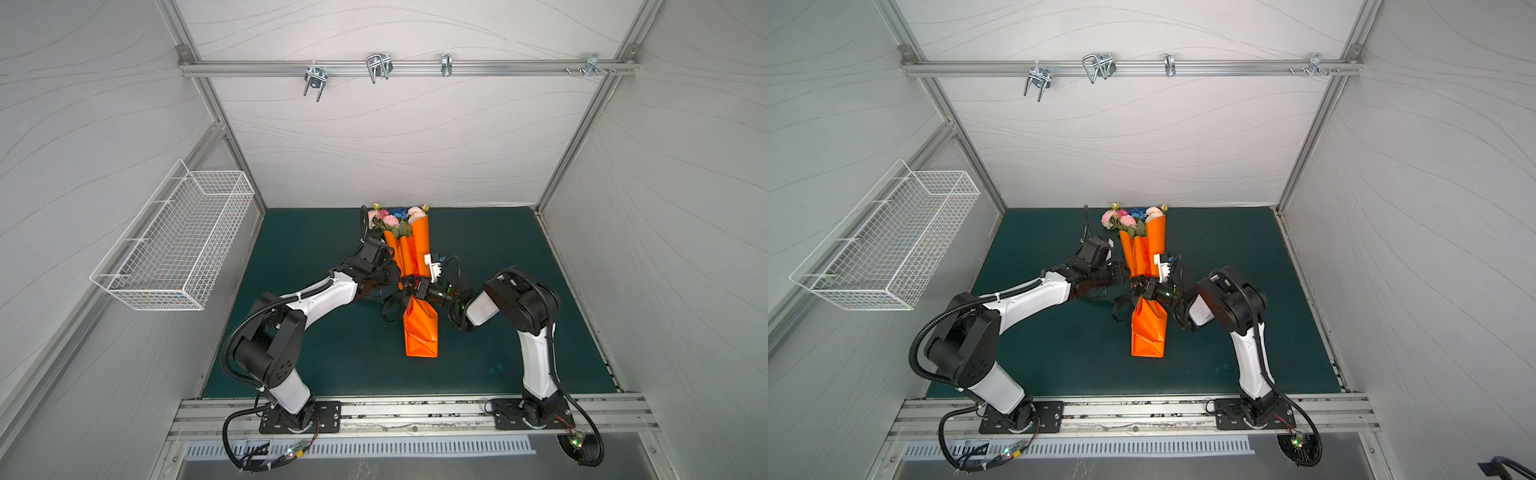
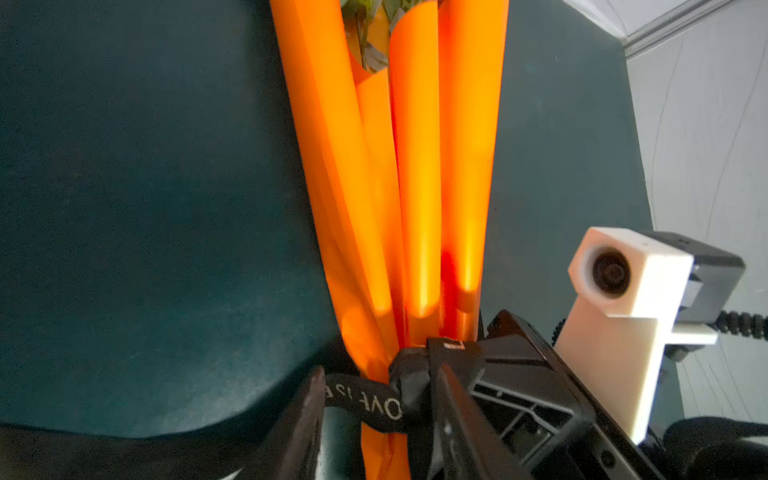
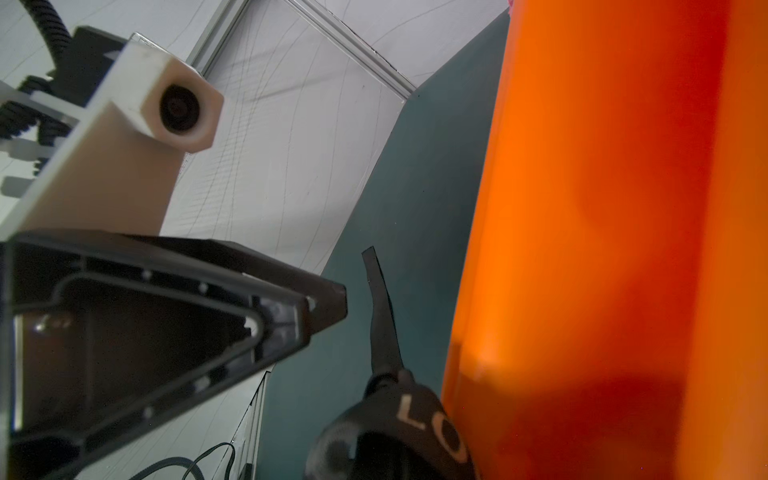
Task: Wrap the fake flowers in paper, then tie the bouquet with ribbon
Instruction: 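Lift the bouquet's knot with both grippers, tilting the cone upright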
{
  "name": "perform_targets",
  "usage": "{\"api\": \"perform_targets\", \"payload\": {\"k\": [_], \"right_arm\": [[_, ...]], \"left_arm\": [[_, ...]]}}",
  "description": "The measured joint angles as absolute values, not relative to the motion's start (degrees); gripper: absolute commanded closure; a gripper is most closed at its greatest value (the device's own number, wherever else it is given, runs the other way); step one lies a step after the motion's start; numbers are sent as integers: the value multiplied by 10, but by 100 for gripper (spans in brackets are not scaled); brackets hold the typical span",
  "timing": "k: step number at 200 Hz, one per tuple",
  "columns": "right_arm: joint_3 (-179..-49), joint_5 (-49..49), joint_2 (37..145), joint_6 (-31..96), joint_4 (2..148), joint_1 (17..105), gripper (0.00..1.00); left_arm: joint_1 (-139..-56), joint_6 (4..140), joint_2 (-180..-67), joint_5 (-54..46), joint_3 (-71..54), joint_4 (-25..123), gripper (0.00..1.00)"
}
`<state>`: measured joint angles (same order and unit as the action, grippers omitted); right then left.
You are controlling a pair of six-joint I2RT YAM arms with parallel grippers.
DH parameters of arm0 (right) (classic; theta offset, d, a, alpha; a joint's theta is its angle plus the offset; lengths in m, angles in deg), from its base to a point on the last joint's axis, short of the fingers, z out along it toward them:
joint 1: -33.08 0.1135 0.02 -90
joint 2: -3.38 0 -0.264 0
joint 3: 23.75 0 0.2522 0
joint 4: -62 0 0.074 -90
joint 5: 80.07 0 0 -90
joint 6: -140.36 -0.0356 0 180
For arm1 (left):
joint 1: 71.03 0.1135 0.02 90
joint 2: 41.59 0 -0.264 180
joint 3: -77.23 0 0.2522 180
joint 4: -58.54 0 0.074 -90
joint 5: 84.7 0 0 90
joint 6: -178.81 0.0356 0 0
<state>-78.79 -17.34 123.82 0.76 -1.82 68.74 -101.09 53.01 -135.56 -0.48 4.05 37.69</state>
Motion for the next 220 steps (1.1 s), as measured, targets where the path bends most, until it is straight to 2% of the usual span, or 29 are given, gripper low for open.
{"api": "perform_targets", "payload": {"k": [33,63,174,204,220], "right_arm": [[-792,-178,1244,7,-19,687,99],[-793,-181,1244,7,-19,687,99],[-795,-187,1244,7,-18,687,98],[-795,-187,1244,7,-18,687,98],[-795,-187,1245,7,-17,686,97]], "left_arm": [[-1011,526,-1364,-30,40,376,56],[-1011,509,-1374,-35,40,373,66],[-1005,494,-1389,-76,40,378,67],[-993,495,-1396,-103,40,391,71],[-988,495,-1401,-120,40,400,76]]}}
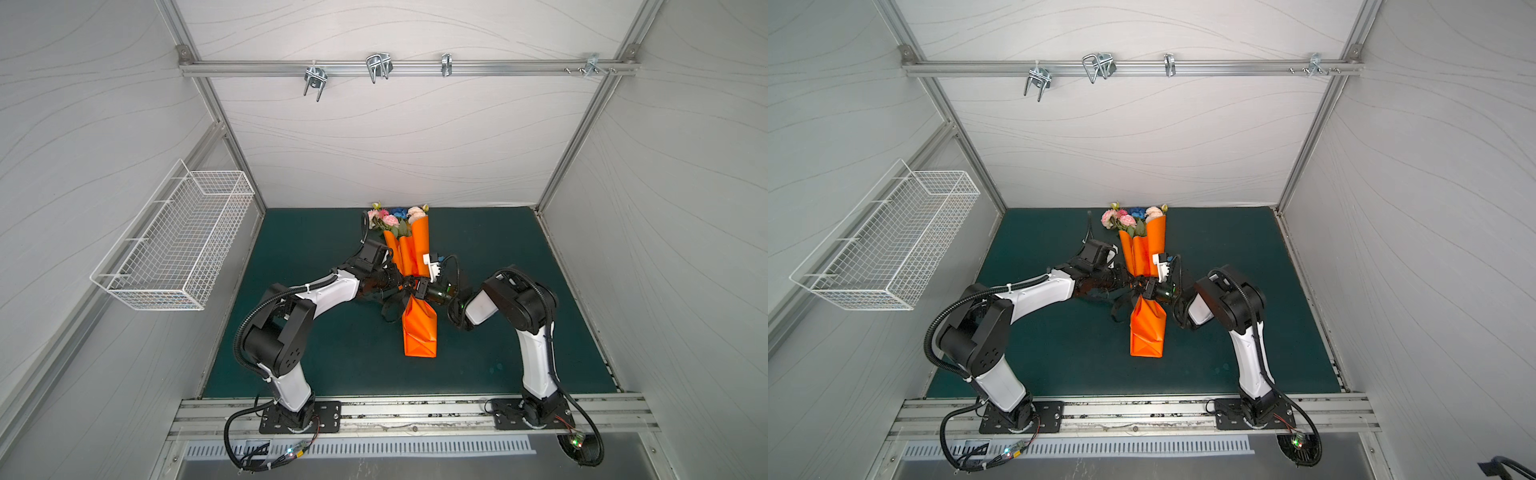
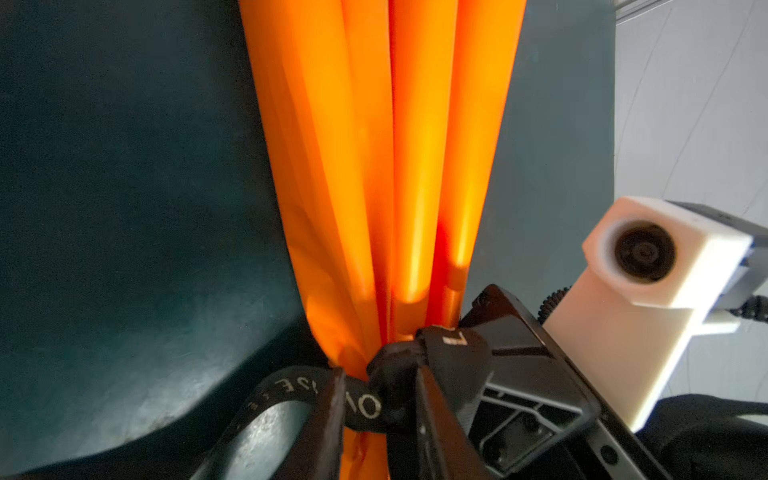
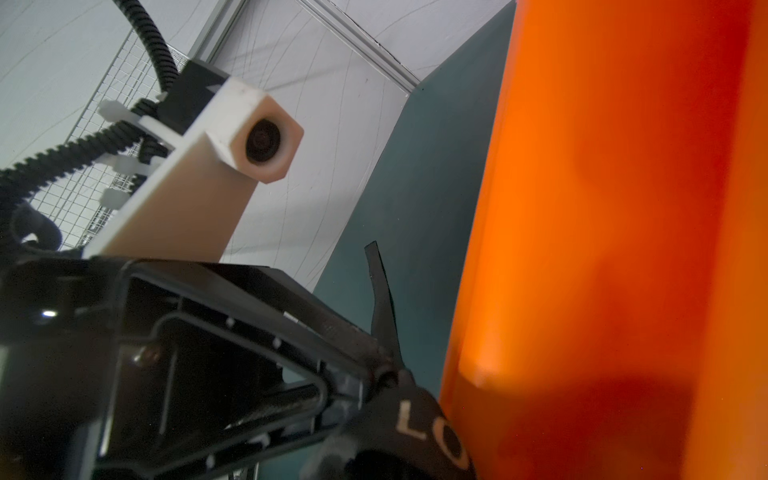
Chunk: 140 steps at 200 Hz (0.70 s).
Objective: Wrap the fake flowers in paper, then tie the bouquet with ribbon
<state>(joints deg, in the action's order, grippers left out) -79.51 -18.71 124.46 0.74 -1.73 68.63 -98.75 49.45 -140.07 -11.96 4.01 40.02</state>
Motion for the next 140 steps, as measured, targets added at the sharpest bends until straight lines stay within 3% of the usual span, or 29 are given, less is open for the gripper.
{"api": "perform_targets", "payload": {"k": [86,140], "right_arm": [[-802,-210,1248,9,-18,686,96],[-807,-221,1248,9,-18,686,93]], "left_arm": [[-969,480,-1422,-177,36,438,72],[-957,468,-1422,-193,43,453,100]]}}
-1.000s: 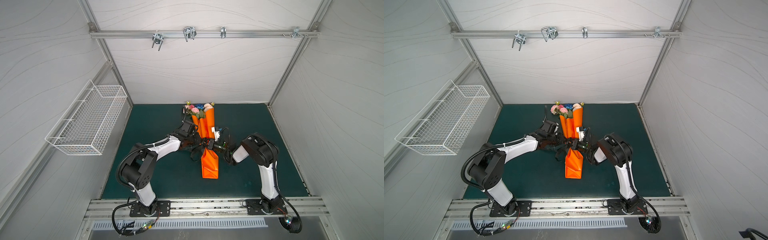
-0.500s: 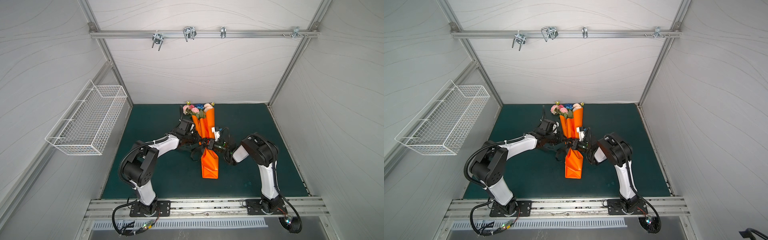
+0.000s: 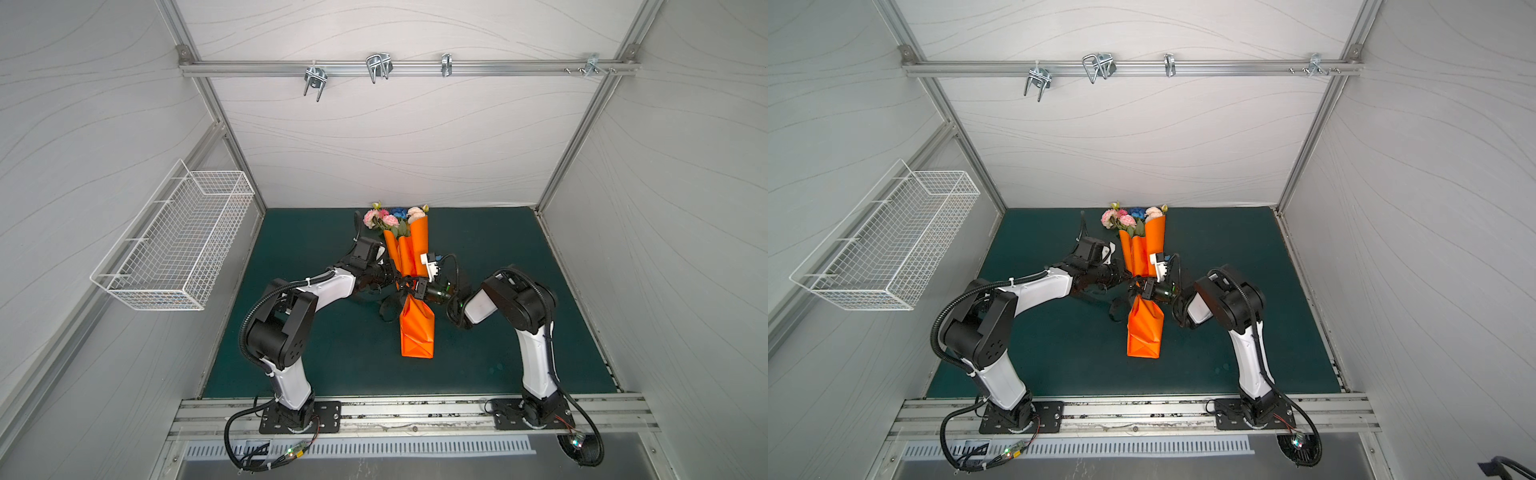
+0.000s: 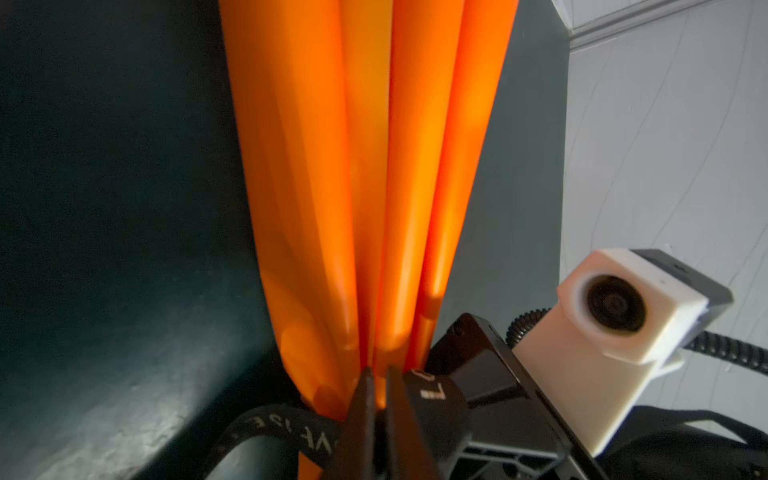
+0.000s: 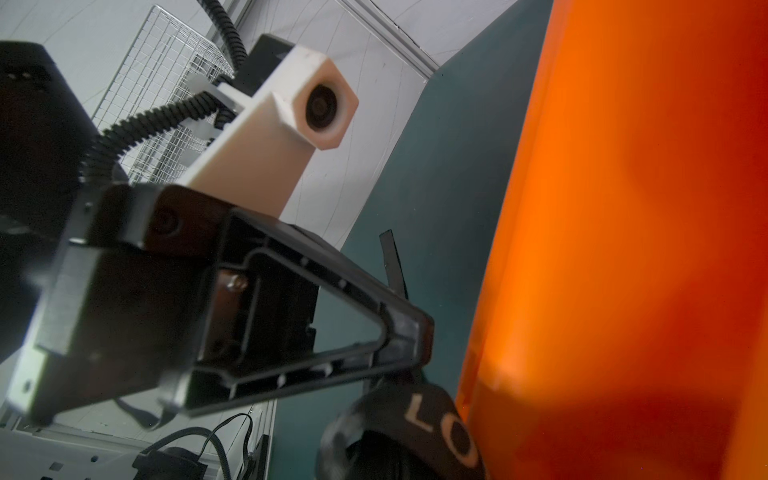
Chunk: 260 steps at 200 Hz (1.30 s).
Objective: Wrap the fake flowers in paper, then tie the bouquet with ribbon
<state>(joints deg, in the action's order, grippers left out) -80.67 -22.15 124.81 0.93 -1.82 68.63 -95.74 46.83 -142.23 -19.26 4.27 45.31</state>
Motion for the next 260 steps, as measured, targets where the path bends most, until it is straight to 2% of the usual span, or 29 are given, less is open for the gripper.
{"api": "perform_targets", "payload": {"k": [38,94,195,260], "right_arm": [[-807,-223,1248,8,-18,685,86],[-787,-220,1233,17,-3,679,83],[-713,-190,1092,87,138,678,83],[-745,-142,930,163,351,686,83]], "left_arm": [[-957,468,-1423,-196,43,457,100],[-958,483,-1419,-190,43,451,100],[-959,512,-1406,-171,43,446,100],[-988,557,-1376,-123,39,420,100]]}}
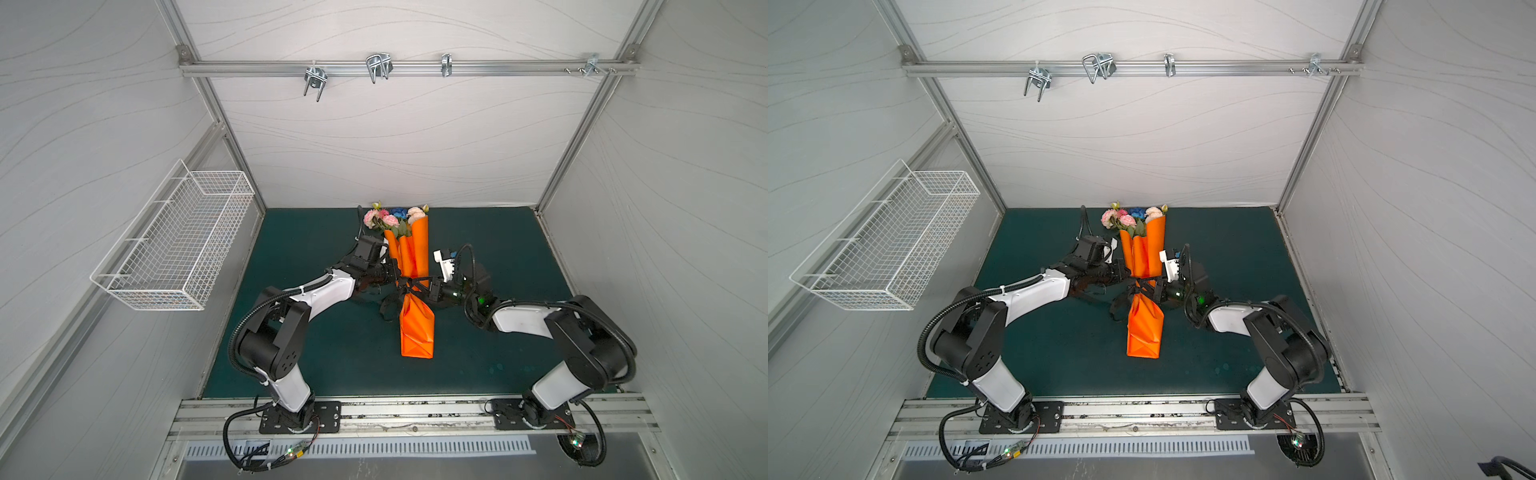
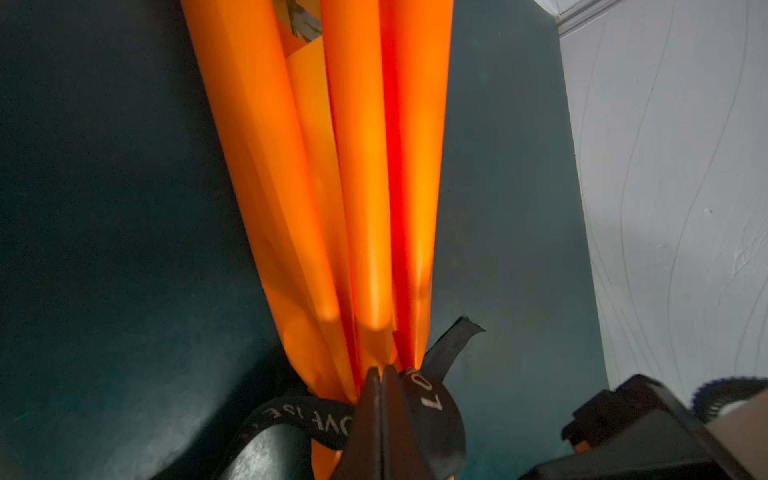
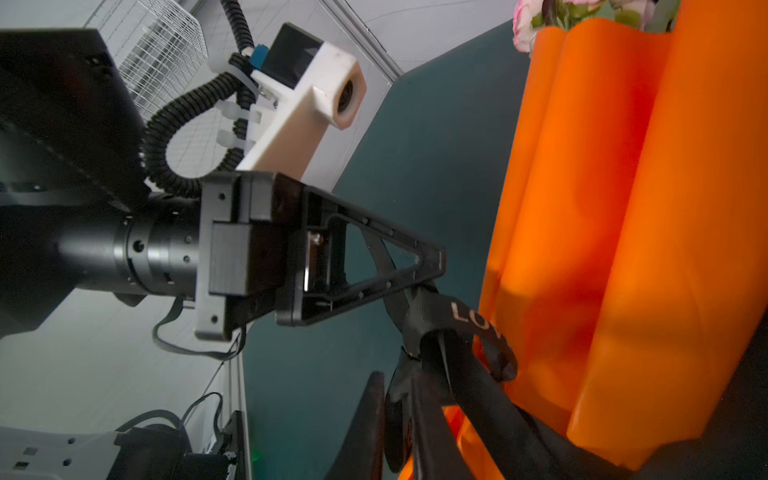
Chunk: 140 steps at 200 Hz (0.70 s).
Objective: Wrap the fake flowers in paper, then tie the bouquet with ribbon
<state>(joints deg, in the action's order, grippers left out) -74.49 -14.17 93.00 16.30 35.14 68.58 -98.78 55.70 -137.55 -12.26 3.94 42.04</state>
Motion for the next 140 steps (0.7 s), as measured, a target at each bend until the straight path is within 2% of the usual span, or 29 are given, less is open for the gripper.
{"api": "perform_targets", "payload": {"k": [35,77,140], "right_arm": [[-812,-128,932,197,445,688,84],[-879,-134,999,215,496,689,84],[-871,-146,1038,218,519,699,89]], "left_arm": [[-1006,578,-1374,-96,24,409,100],[-1012,590,-1374,-84,20,408,100],[-1011,593,-1374,-71,18,403,100]]}}
